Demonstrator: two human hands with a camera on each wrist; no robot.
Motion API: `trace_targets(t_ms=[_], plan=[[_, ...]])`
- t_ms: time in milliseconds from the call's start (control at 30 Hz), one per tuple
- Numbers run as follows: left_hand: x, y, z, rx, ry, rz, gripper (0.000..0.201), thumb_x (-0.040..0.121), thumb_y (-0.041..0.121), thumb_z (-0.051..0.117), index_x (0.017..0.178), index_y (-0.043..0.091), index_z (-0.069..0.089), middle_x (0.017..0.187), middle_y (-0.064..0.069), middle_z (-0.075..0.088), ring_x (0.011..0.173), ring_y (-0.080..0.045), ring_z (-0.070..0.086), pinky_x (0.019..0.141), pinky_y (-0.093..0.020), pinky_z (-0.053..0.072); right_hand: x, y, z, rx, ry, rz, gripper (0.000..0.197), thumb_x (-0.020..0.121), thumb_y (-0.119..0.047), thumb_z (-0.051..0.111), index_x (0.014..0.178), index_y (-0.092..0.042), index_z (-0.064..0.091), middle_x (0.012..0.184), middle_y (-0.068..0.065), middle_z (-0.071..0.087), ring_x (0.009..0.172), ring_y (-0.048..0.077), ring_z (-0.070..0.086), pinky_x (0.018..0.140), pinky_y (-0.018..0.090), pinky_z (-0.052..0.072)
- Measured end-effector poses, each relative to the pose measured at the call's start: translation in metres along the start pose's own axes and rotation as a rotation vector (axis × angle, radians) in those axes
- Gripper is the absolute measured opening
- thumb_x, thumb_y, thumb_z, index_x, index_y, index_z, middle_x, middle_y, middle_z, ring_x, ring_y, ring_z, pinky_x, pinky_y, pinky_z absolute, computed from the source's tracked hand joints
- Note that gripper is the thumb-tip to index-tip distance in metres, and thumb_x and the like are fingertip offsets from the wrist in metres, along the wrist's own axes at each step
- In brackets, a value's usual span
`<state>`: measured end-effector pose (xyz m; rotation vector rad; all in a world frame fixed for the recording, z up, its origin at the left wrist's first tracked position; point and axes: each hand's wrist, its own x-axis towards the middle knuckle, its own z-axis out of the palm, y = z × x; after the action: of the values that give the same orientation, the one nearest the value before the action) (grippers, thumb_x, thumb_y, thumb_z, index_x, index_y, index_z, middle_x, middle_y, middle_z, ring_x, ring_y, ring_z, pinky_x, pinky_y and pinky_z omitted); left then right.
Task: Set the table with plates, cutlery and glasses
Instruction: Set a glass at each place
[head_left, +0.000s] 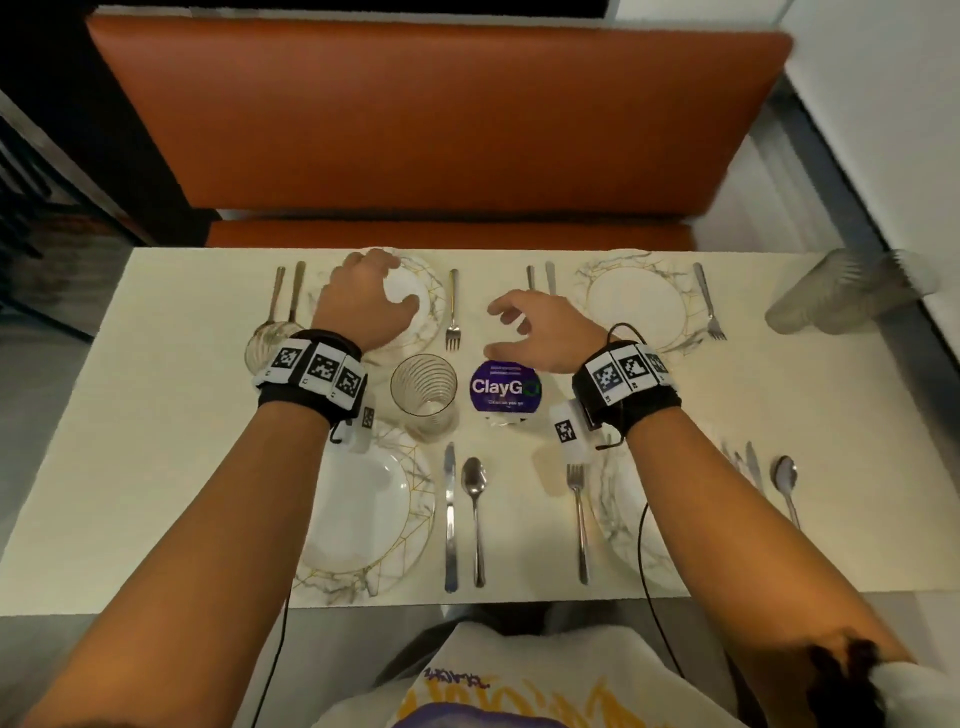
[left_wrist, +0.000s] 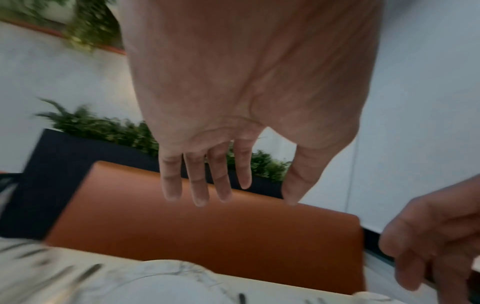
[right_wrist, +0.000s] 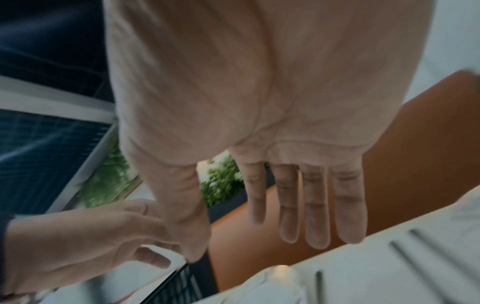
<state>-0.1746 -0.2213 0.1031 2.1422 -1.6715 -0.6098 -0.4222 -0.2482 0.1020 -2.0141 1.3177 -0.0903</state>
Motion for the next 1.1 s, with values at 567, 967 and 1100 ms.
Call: trace_targets(t_ms=[567,967,1100], plan=[[0.054,0.374,0.214,-0.019,-0.330,0.443,0.046,0.094,0.033,0.070,0.136,0.019,0.057,0.124,0.000,0.065,0.114,-0.020,0.061,0.095,-0.040,0.054,-0.110,0.325,-0.209,-0.018,0.445,0.404,0.036,0.087,-0.025,0.071,0.121,-0.016,0.065,0.115,0.004,0.064,0.102,0.020,0.060,0.094,0.034,0.049],[0.091,0.505,0.346,0.200,-0.468,0.433,0.112,0.074,0.049,0.087,0.162,0.016,0.025,0.162,-0.012,0.031,0.146,-0.033,0.038,0.116,-0.051,0.040,-0.091,0.451,-0.275,-0.291,0.382,0.500,0.091,0.067,-0.028,0.079,0.147,-0.025,0.035,0.150,0.007,0.038,0.135,0.035,0.032,0.106,0.050,0.033],[0.096,0.515,0.369,0.301,-0.496,0.424,0.126,0.072,0.051,0.090,0.165,0.019,0.012,0.170,-0.009,0.020,0.151,-0.034,0.030,0.118,-0.053,0.037,-0.083,0.465,-0.277,-0.345,0.294,0.522,0.100,0.068,-0.034,0.082,0.151,-0.026,0.027,0.155,0.006,0.031,0.139,0.036,0.028,0.110,0.052,0.029]])
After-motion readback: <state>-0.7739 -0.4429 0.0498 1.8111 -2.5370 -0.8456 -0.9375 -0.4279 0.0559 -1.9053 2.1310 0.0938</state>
